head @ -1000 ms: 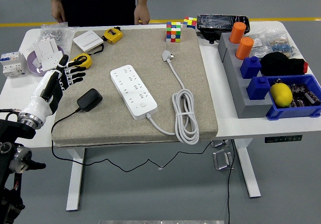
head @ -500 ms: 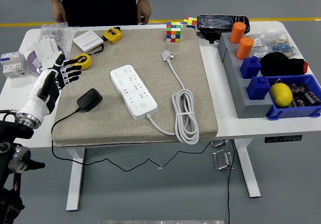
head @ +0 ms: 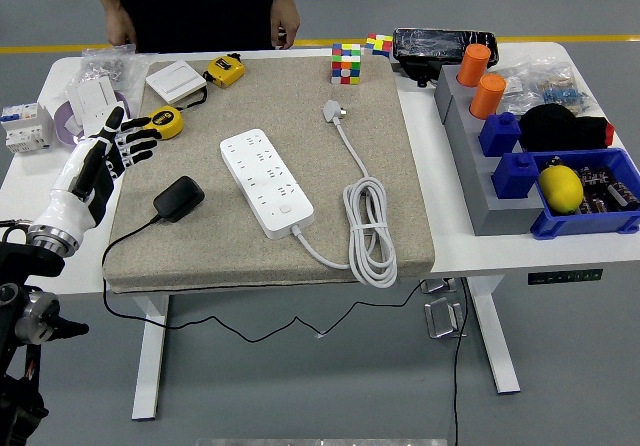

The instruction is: Pick up the plug,place it near the board,insert it into the board,press the button

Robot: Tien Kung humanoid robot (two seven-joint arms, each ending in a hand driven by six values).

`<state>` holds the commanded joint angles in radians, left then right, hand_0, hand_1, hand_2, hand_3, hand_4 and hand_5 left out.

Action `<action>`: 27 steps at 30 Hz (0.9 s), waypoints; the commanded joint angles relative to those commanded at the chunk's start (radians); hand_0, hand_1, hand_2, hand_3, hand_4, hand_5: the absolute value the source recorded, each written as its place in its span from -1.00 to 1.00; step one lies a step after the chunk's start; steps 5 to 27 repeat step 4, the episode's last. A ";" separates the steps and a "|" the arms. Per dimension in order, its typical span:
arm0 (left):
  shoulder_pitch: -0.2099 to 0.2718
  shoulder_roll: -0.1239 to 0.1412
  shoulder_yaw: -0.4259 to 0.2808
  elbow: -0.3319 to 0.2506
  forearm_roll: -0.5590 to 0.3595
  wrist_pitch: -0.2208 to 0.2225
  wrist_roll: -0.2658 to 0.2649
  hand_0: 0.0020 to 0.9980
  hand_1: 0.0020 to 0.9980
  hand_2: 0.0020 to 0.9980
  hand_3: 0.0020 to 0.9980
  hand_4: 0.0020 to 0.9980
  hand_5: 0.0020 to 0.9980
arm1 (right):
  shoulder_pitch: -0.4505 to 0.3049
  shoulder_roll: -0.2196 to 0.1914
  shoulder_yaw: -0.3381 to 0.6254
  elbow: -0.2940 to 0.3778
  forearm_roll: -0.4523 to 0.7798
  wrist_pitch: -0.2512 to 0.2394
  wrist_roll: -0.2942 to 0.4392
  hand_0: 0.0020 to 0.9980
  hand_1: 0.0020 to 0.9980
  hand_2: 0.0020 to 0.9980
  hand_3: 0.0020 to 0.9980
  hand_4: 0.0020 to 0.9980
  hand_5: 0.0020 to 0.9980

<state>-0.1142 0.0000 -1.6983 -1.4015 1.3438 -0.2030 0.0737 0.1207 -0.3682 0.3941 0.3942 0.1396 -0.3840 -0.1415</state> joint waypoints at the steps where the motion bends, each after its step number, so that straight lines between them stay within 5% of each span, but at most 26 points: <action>1: 0.000 0.000 0.000 0.000 0.000 0.001 0.000 0.51 0.53 0.47 0.45 1.00 0.81 | 0.000 0.000 0.000 0.000 0.000 0.000 0.000 0.57 0.48 0.47 0.52 1.00 1.00; 27: -0.001 0.000 -0.002 0.000 -0.001 0.002 -0.001 0.51 0.52 0.47 0.45 1.00 0.79 | 0.000 0.000 0.000 0.000 0.001 0.000 0.000 0.57 0.48 0.47 0.52 1.00 1.00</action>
